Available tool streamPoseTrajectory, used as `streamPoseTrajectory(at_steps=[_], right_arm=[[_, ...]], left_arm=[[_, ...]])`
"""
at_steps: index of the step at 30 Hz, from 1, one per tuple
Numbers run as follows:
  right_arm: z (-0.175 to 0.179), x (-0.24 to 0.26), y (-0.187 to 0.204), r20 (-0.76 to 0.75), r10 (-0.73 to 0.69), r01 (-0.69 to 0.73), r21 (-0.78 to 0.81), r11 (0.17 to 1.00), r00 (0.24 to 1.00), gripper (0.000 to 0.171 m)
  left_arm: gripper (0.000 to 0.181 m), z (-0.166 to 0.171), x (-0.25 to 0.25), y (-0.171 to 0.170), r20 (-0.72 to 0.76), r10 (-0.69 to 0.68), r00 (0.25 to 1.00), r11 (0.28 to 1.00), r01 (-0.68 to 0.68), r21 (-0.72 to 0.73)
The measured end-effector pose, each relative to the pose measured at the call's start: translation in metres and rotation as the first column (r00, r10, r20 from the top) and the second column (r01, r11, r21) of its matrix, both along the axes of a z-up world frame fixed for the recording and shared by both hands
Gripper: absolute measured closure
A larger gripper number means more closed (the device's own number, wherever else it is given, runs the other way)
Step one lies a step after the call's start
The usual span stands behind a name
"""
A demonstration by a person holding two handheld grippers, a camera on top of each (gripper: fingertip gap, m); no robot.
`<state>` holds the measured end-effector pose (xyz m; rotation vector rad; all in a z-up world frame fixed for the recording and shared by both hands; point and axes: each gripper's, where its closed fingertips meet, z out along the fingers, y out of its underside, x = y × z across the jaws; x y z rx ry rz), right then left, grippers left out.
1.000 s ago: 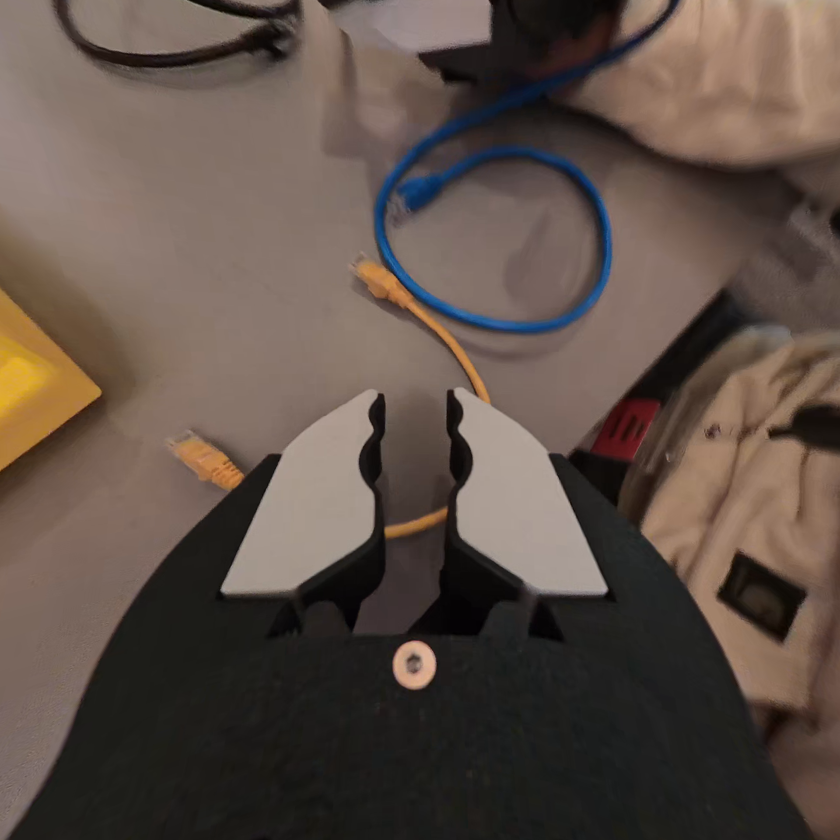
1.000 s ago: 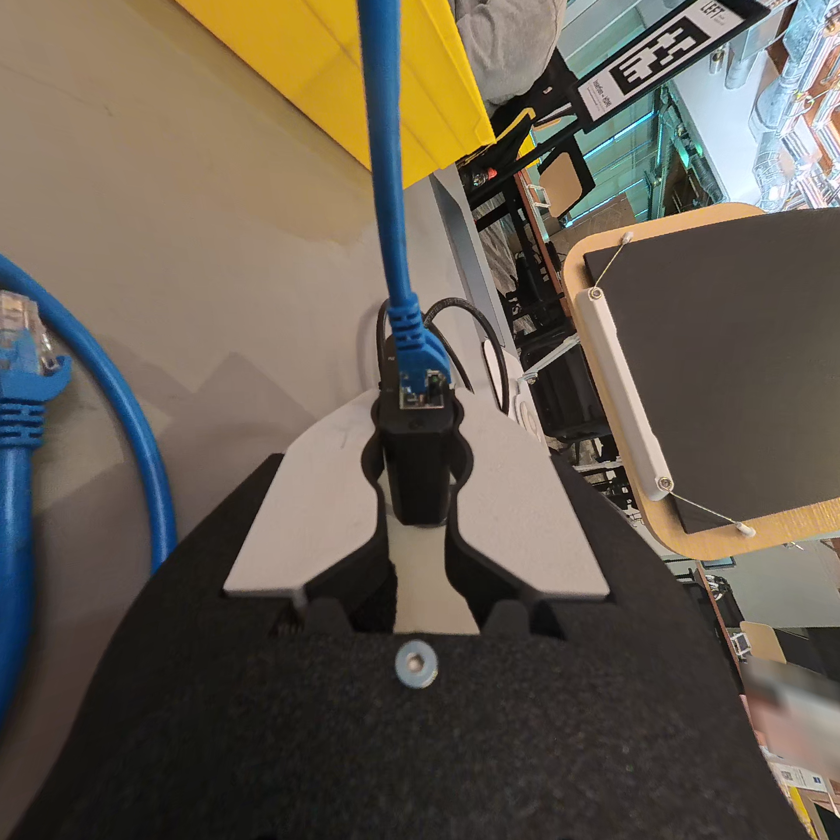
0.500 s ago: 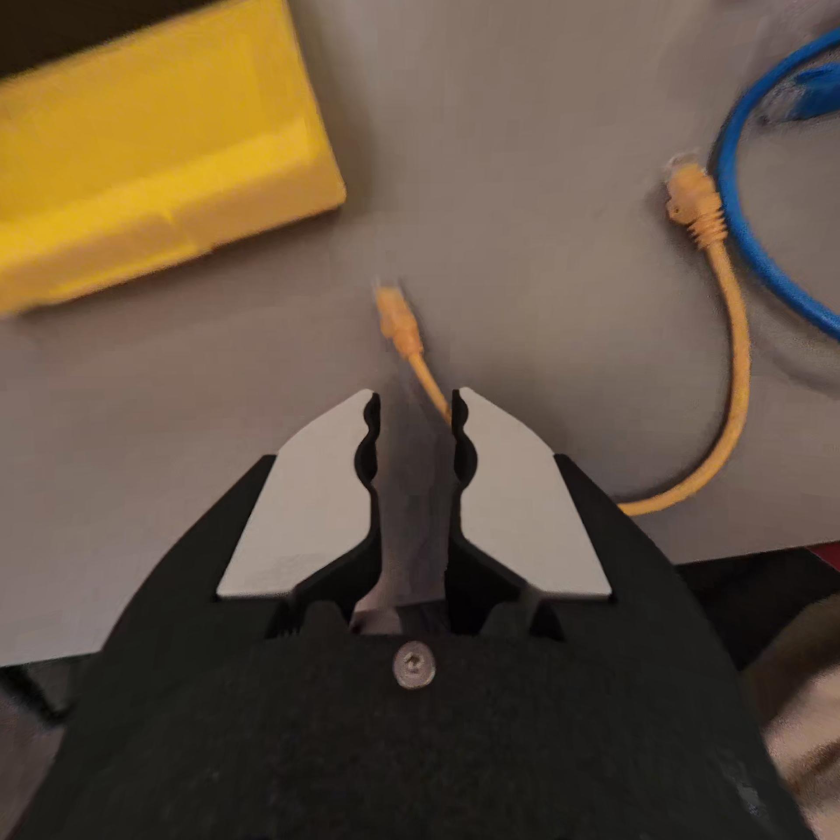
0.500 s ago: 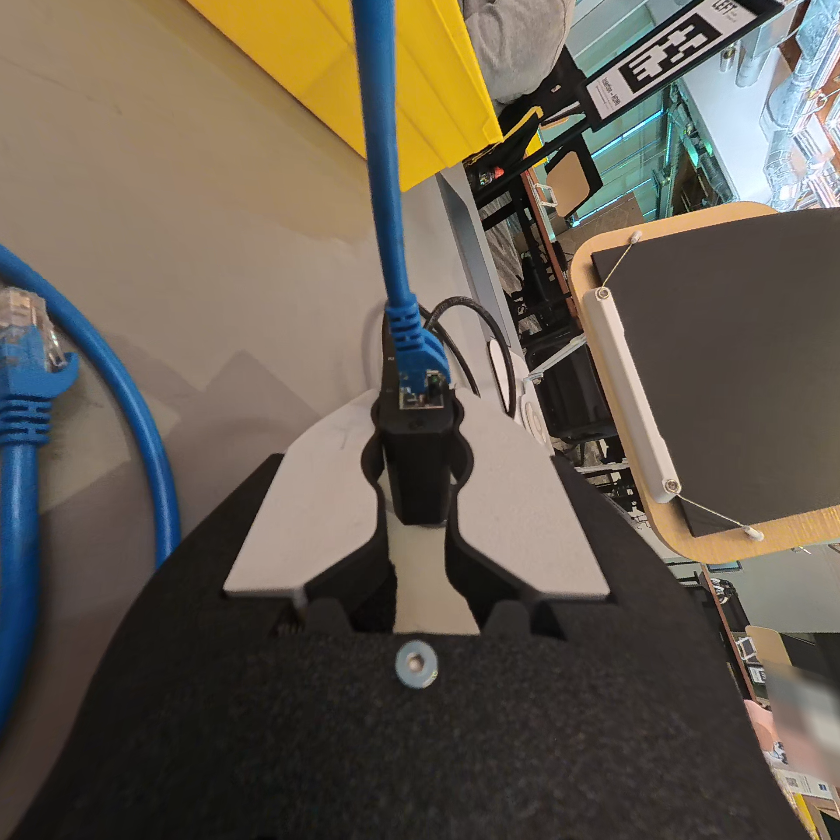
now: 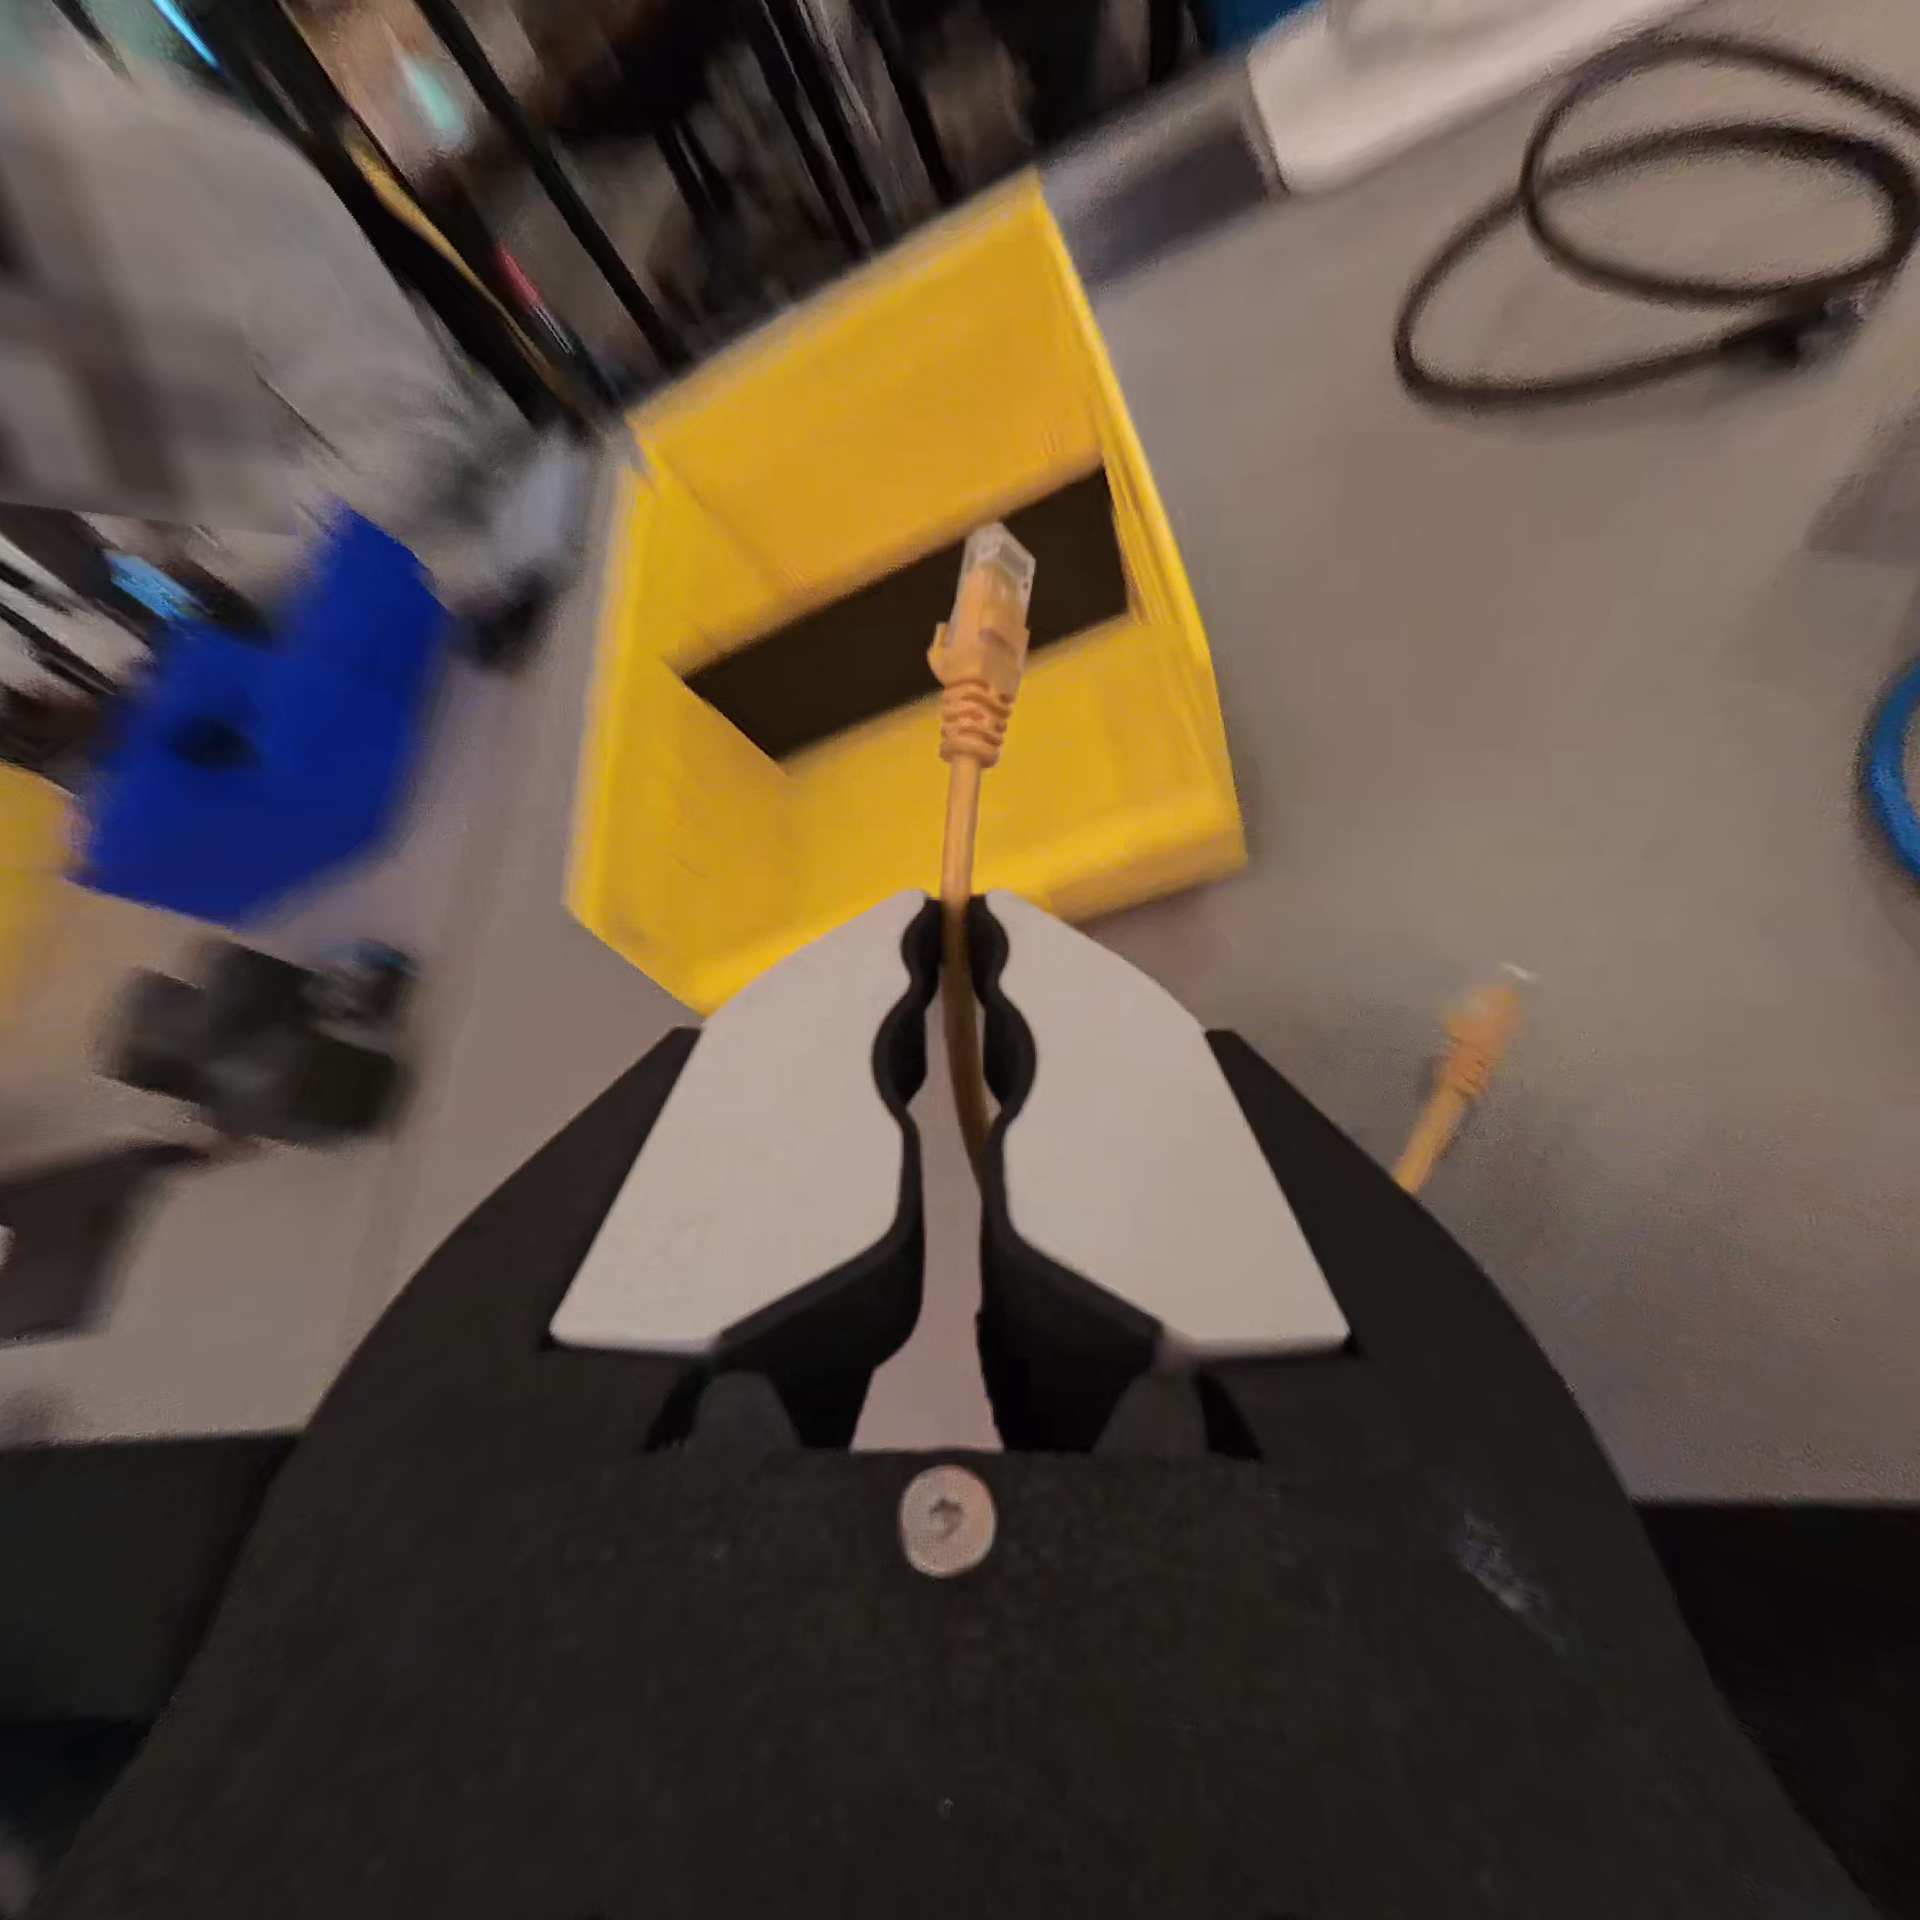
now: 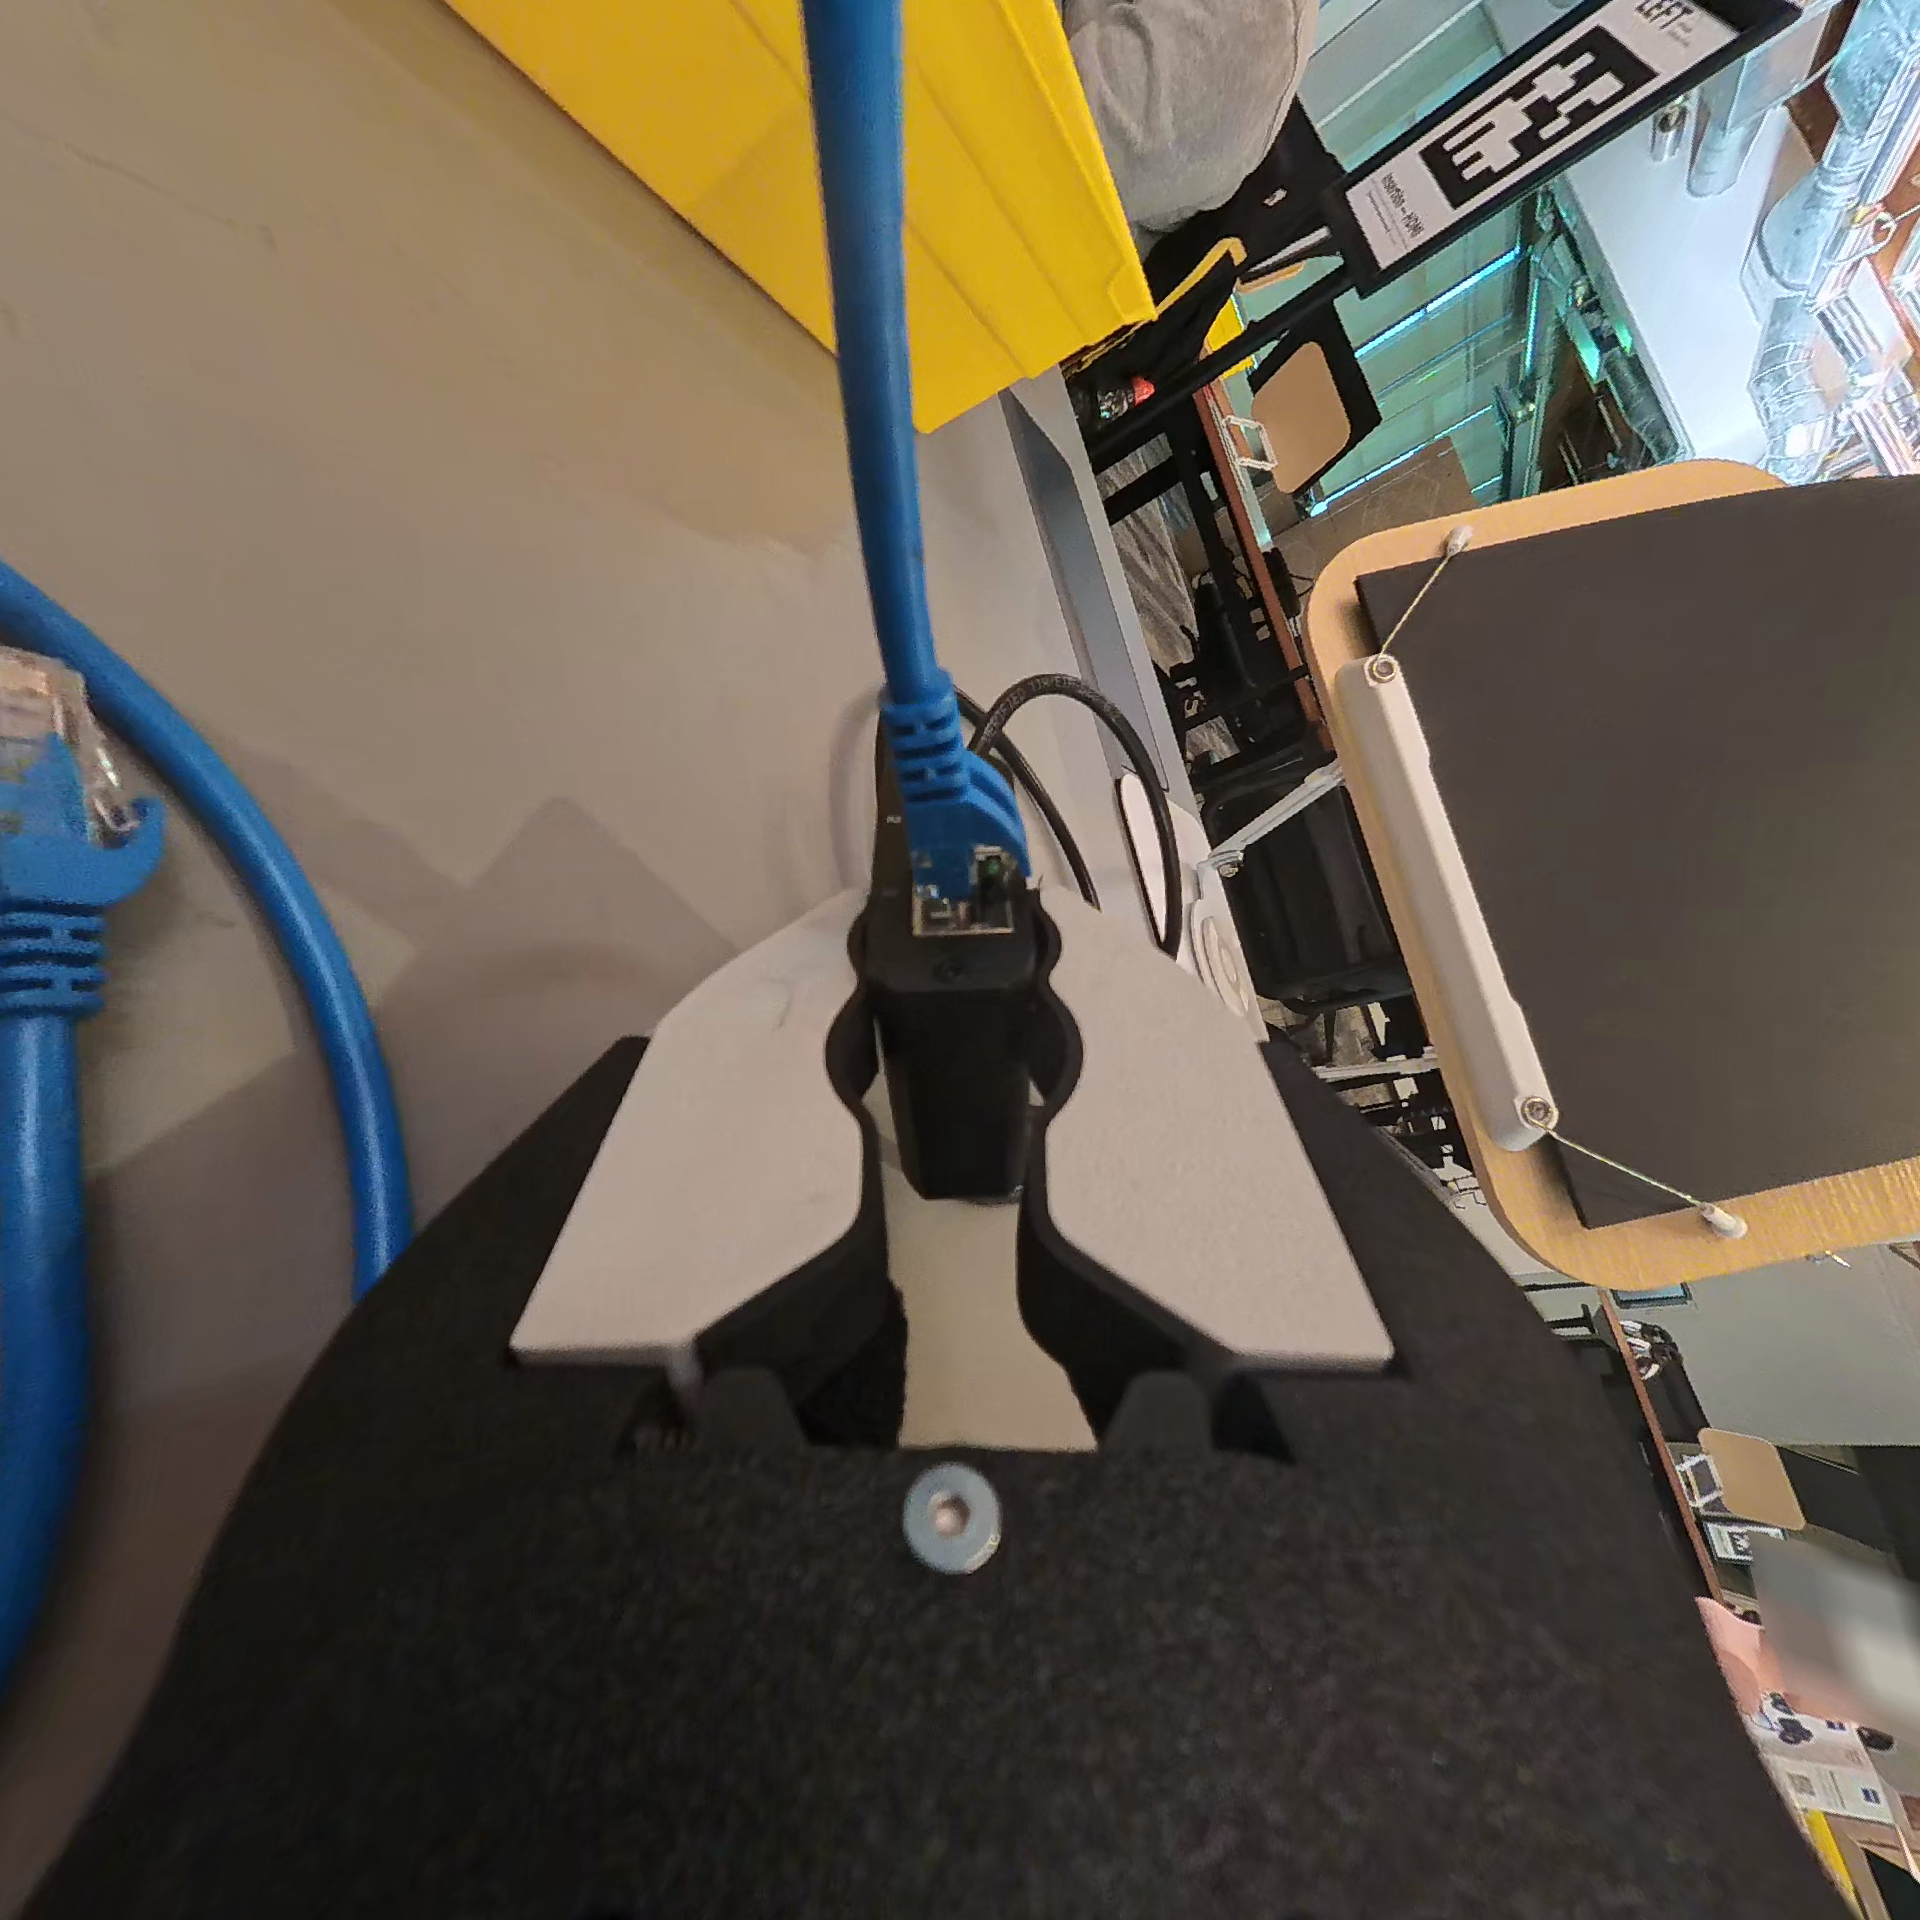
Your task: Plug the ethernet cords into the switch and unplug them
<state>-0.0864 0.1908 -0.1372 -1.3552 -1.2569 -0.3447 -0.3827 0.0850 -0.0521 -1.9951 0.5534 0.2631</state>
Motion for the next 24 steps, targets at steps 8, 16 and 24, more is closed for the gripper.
streamPoseTrajectory(at_steps=[8, 16, 24], right_arm=[[0.000, 0.000, 0.000, 0.003, -0.002, 0.002, 0.000, 1.000, 1.000, 0.146], [-0.001, 0.000, 0.000, 0.005, -0.001, 0.001, -0.006, 1.000, 1.000, 0.147], [-0.002, 0.000, 0.000, 0.008, -0.003, 0.003, -0.005, 1.000, 1.000, 0.147]], left_arm=[[0.177, -0.026, 0.095, -0.023, -0.762, -0.127, 0.635, 0.939, 0.325, 0.114], [0.177, -0.040, 0.097, -0.017, -0.421, -0.218, 0.880, 0.971, 0.239, -0.002], [0.175, 0.024, 0.062, 0.007, -0.769, 0.062, 0.636, 0.943, 0.216, 0.255]])
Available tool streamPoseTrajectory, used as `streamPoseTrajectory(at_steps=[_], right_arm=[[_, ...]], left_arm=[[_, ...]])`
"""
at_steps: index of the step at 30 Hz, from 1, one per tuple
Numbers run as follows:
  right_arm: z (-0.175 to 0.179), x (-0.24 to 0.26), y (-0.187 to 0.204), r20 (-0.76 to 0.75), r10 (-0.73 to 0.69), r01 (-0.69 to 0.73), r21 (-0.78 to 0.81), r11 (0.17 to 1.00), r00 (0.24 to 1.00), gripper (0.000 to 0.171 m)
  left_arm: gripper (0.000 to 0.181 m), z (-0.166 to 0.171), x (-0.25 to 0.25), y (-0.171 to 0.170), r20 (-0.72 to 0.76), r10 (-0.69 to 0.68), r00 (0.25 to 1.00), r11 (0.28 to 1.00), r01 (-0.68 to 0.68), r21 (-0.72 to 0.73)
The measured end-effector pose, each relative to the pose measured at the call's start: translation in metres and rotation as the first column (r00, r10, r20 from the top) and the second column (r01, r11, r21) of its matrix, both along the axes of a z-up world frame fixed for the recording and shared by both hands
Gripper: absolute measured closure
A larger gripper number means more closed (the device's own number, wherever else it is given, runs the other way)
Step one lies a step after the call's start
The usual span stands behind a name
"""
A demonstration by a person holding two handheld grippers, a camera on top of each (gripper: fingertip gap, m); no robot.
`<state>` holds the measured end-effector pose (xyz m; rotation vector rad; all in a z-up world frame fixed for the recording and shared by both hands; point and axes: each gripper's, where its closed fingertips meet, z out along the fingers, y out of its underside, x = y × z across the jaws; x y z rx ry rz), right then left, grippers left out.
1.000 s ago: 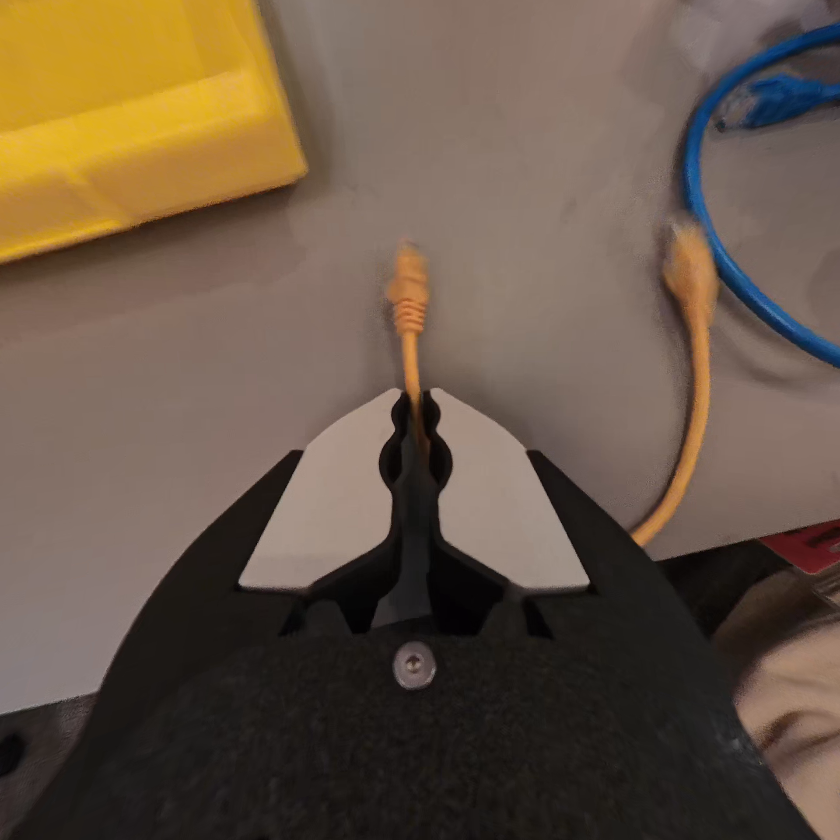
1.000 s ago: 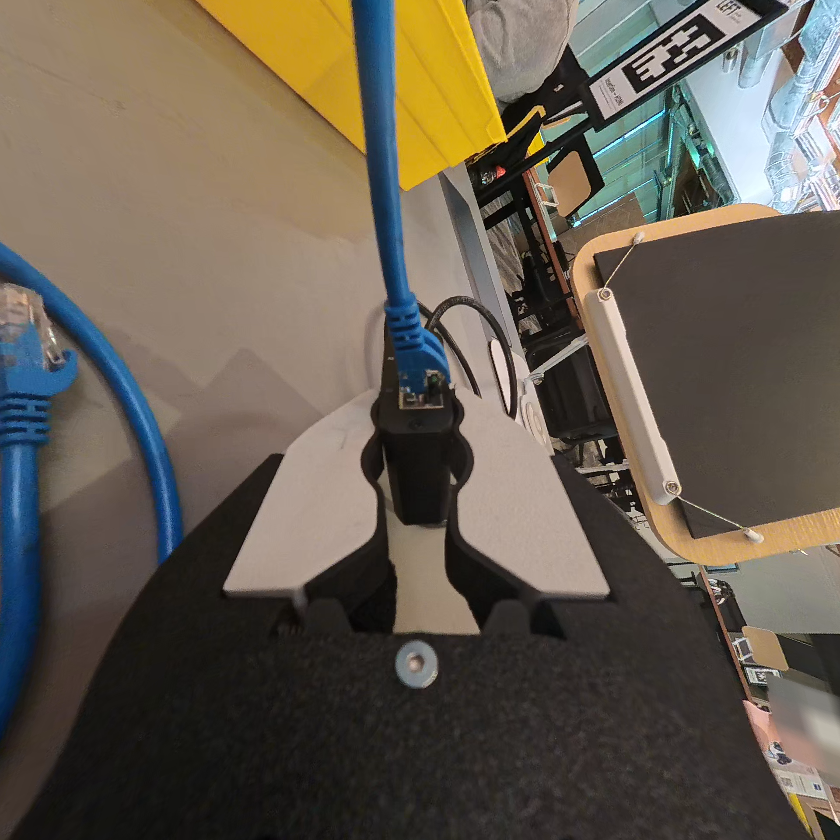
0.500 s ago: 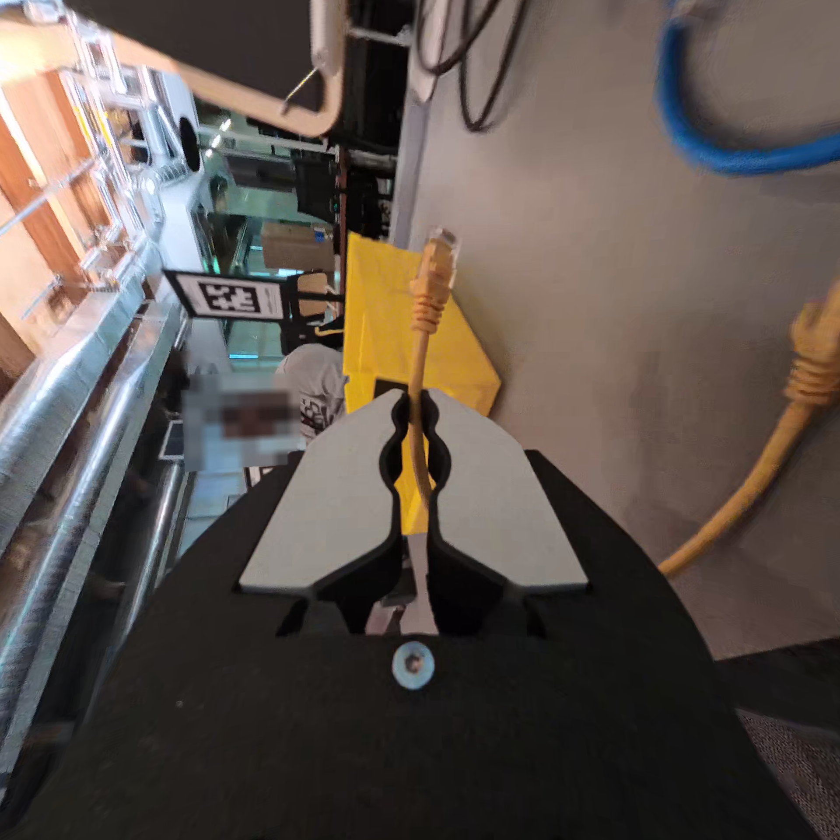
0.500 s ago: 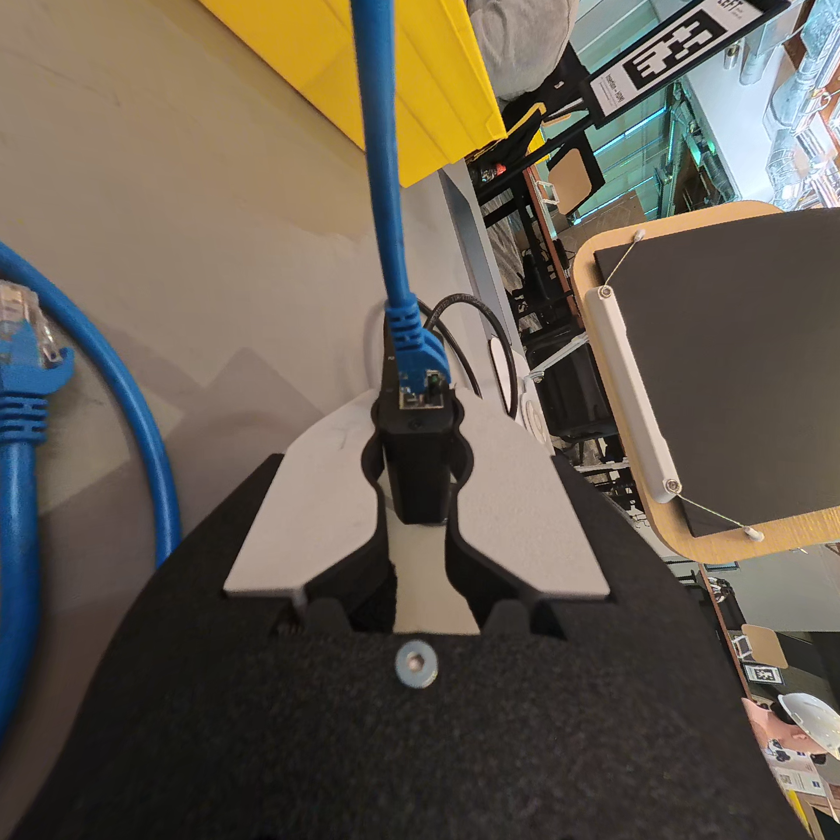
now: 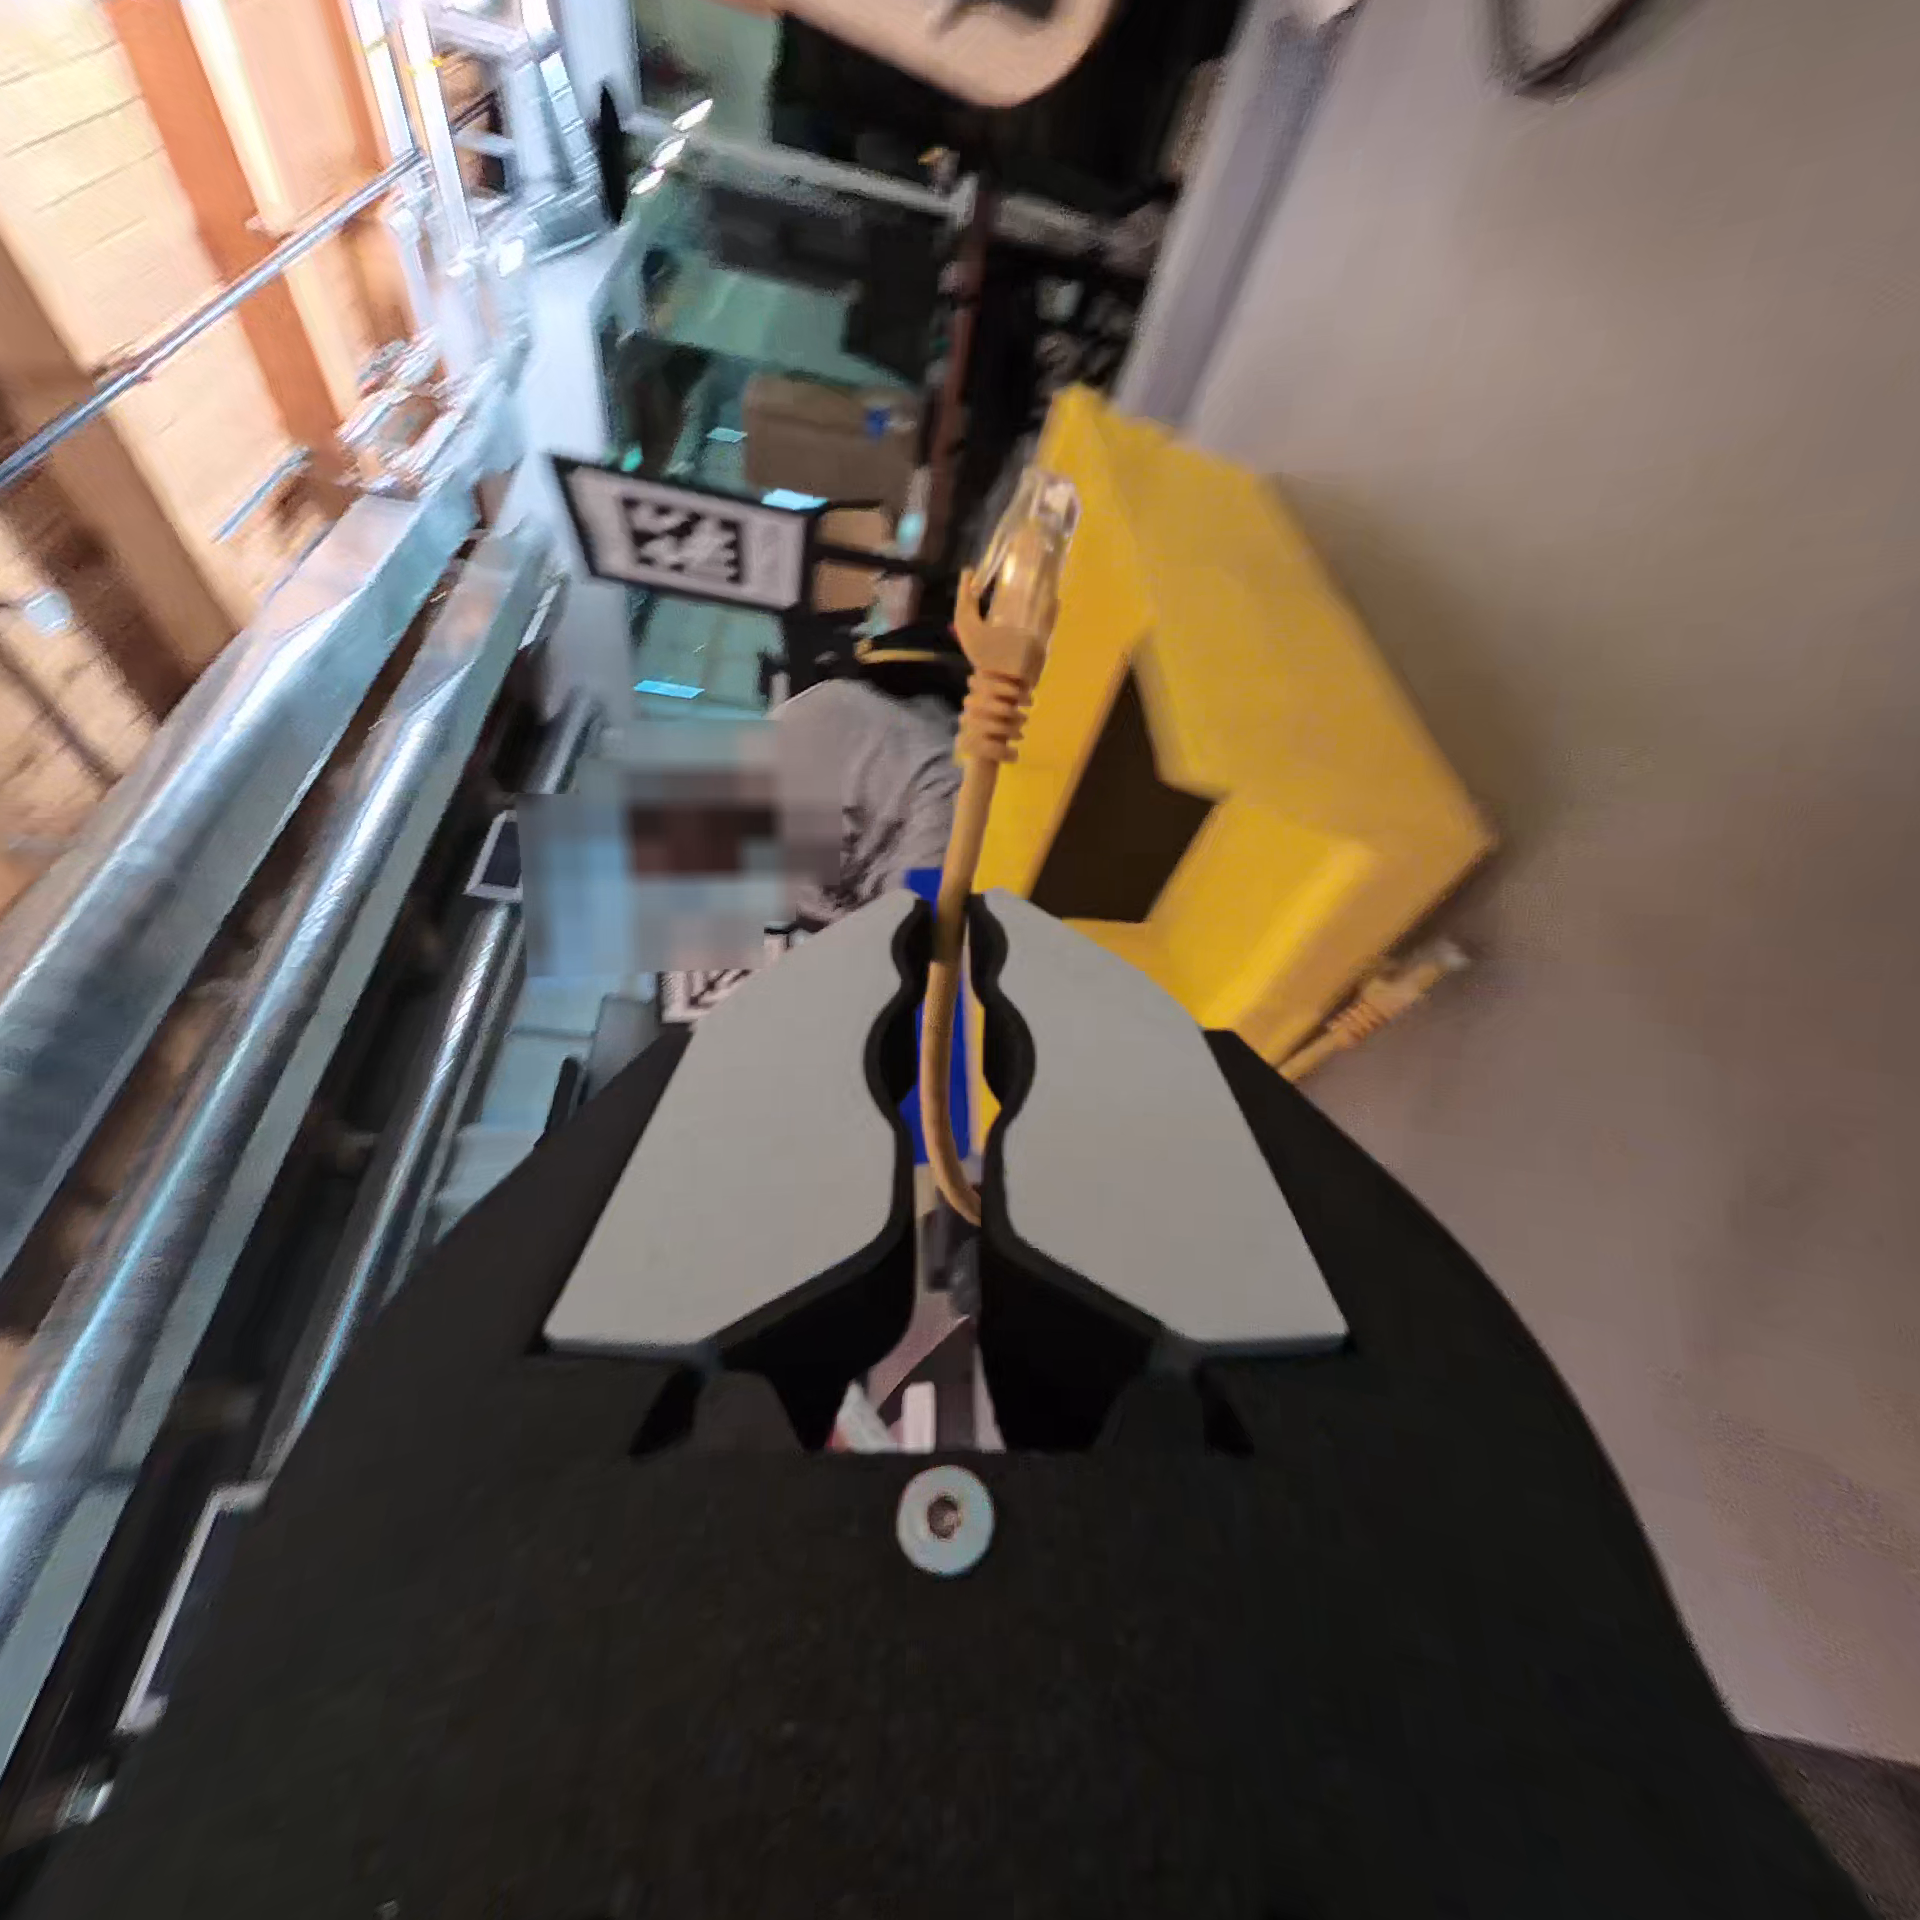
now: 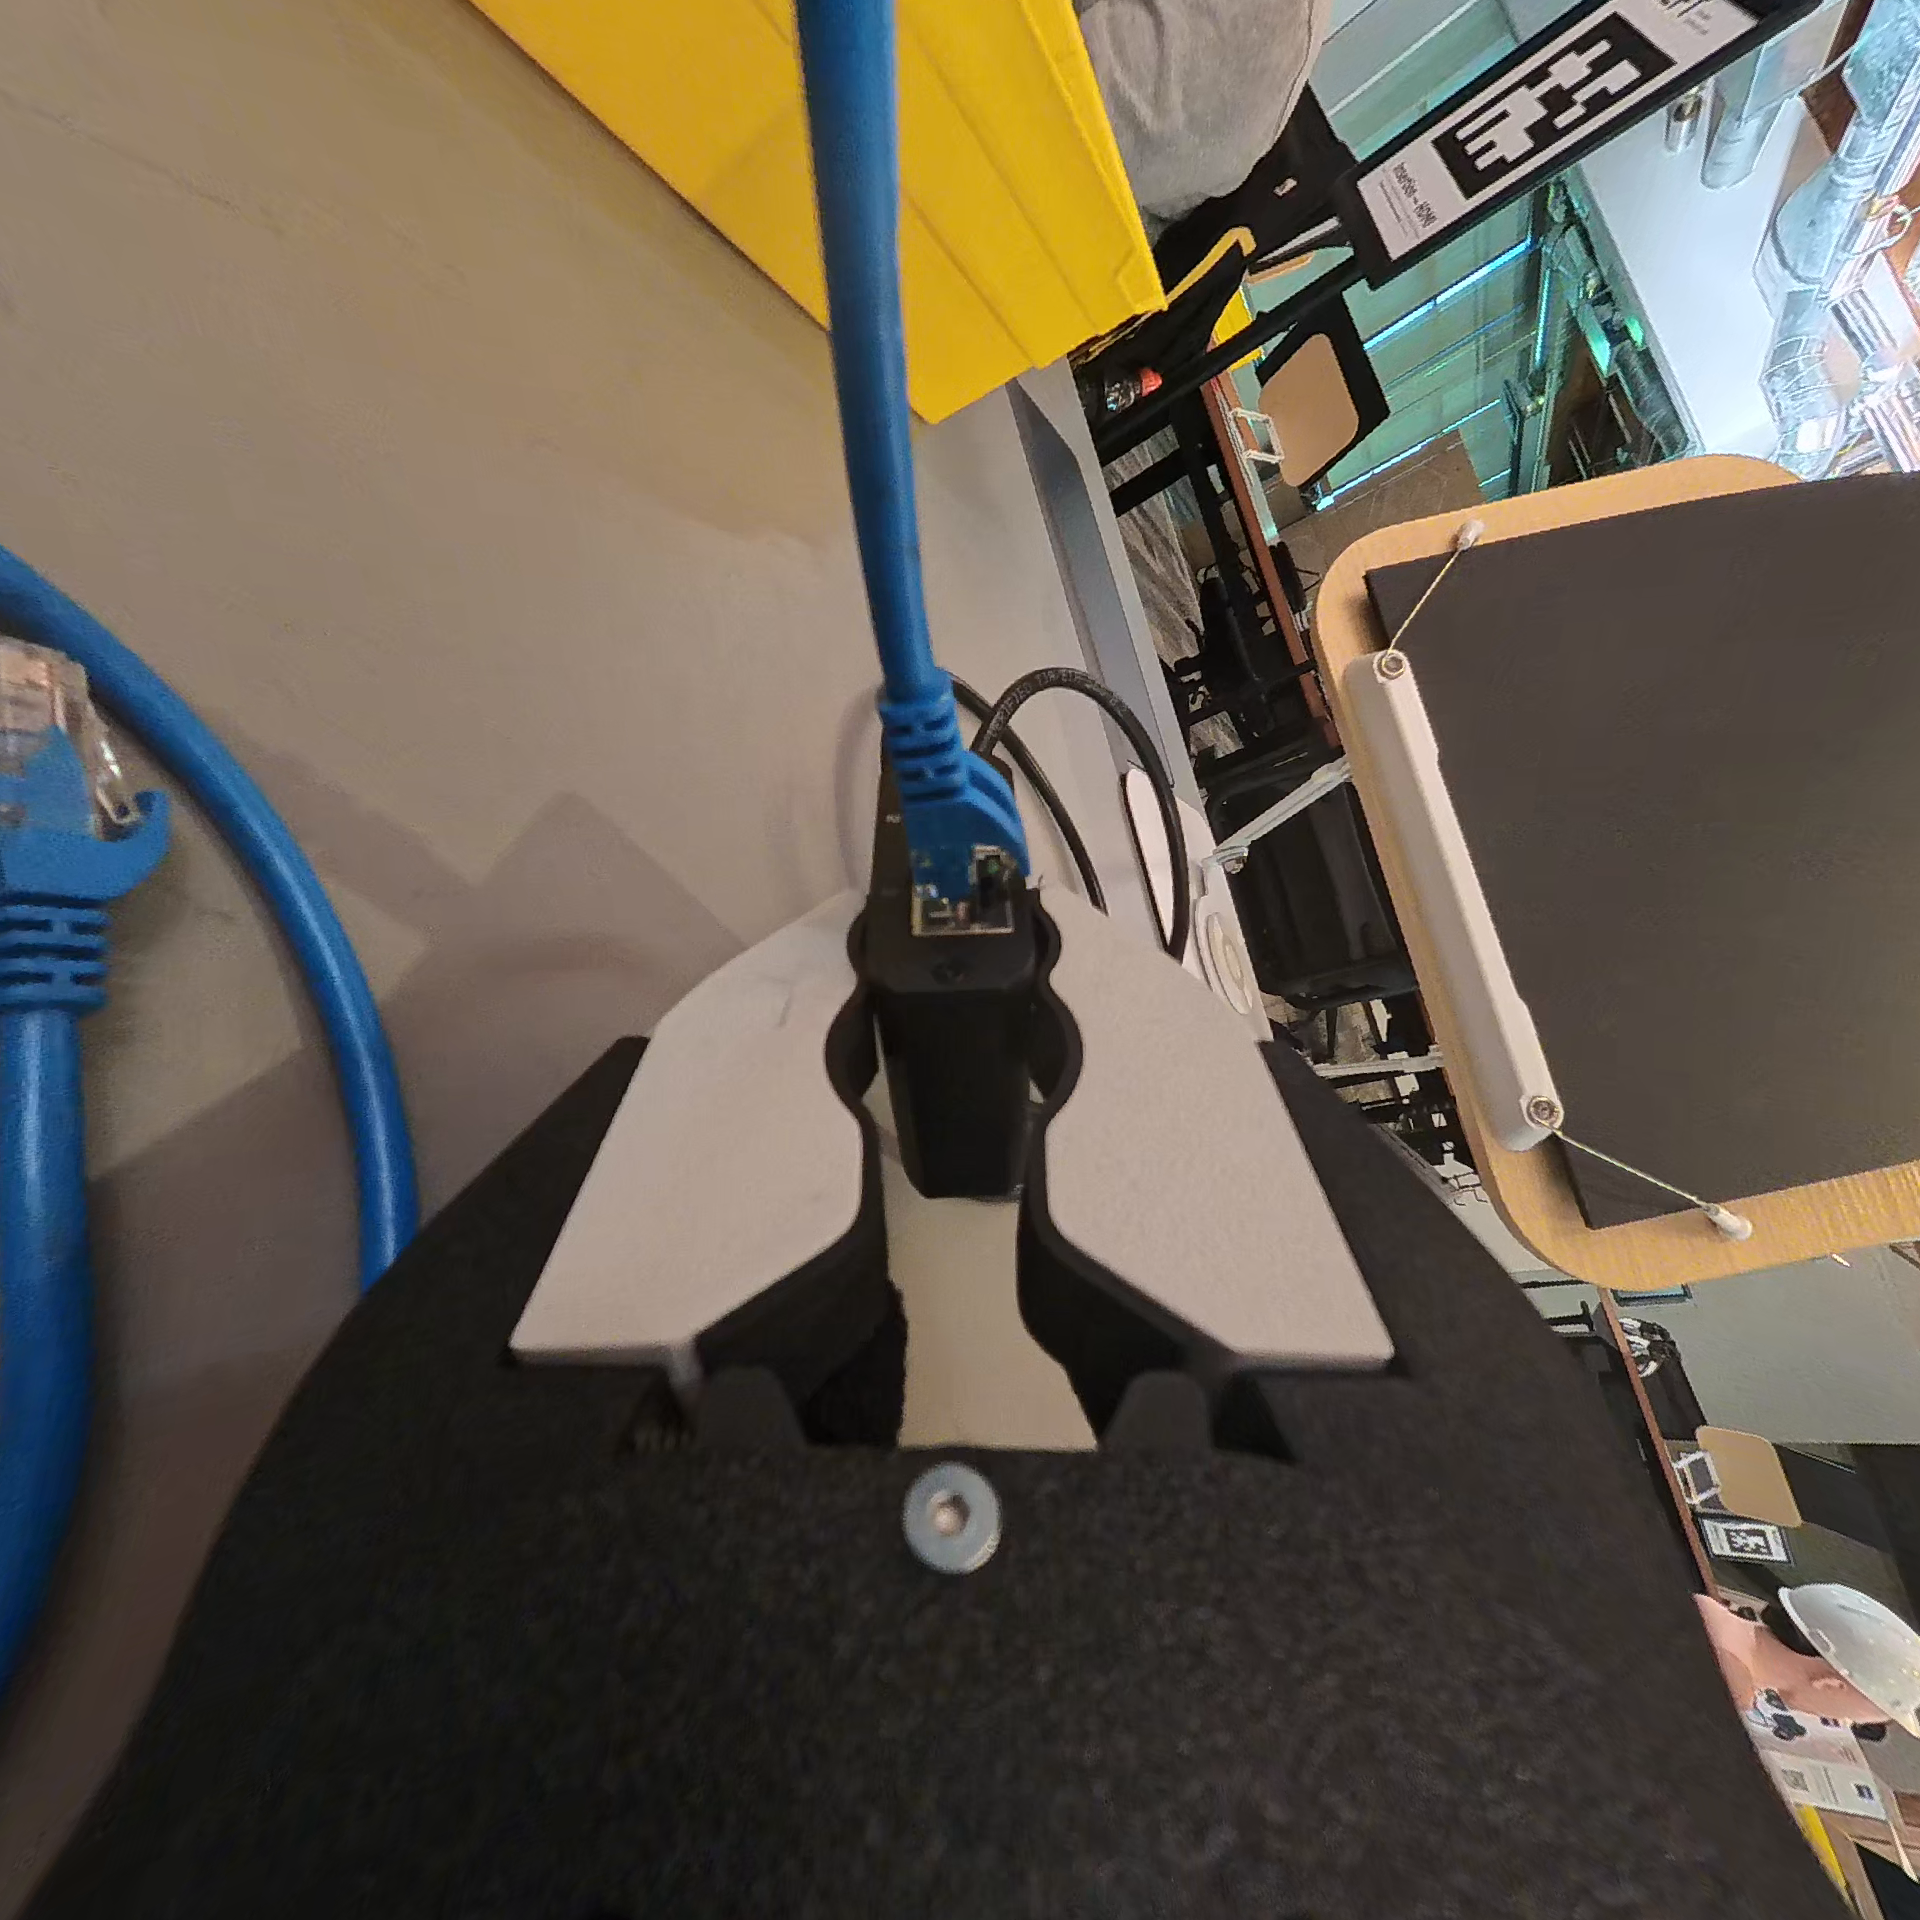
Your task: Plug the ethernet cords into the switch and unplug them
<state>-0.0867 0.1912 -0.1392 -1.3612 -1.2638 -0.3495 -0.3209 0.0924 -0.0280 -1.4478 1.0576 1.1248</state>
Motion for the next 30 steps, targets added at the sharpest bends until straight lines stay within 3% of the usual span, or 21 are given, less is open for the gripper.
streamPoseTrajectory(at_steps=[4, 9, 17, 24, 26, 30], right_arm=[[0.000, 0.001, 0.001, -0.001, -0.003, 0.003, -0.002, 1.000, 1.000, 0.147], [-0.002, 0.000, 0.000, 0.003, 0.000, 0.000, -0.007, 1.000, 1.000, 0.147], [-0.003, -0.001, 0.000, 0.009, 0.005, -0.005, -0.010, 1.000, 1.000, 0.146], [-0.004, -0.001, 0.000, 0.013, 0.007, -0.007, -0.012, 1.000, 1.000, 0.146], [-0.004, -0.001, 0.000, 0.014, 0.008, -0.007, -0.013, 1.000, 1.000, 0.146], [-0.004, -0.001, 0.000, 0.019, 0.009, -0.009, -0.012, 1.000, 1.000, 0.146]], left_arm=[[0.174, -0.080, 0.069, -0.032, 0.041, -0.142, 0.989, 0.970, 0.148, -0.196], [0.163, -0.129, 0.106, -0.061, 0.383, -0.067, 0.921, 0.831, 0.264, -0.490], [0.168, -0.156, 0.133, -0.081, 0.736, 0.127, 0.665, 0.551, 0.570, -0.610], [0.163, -0.145, 0.139, -0.073, 0.808, 0.167, 0.565, 0.471, 0.674, -0.569], [0.161, -0.148, 0.139, -0.069, 0.803, 0.159, 0.574, 0.458, 0.677, -0.576], [0.168, -0.162, 0.143, -0.070, 0.749, 0.030, 0.661, 0.463, 0.655, -0.597]])
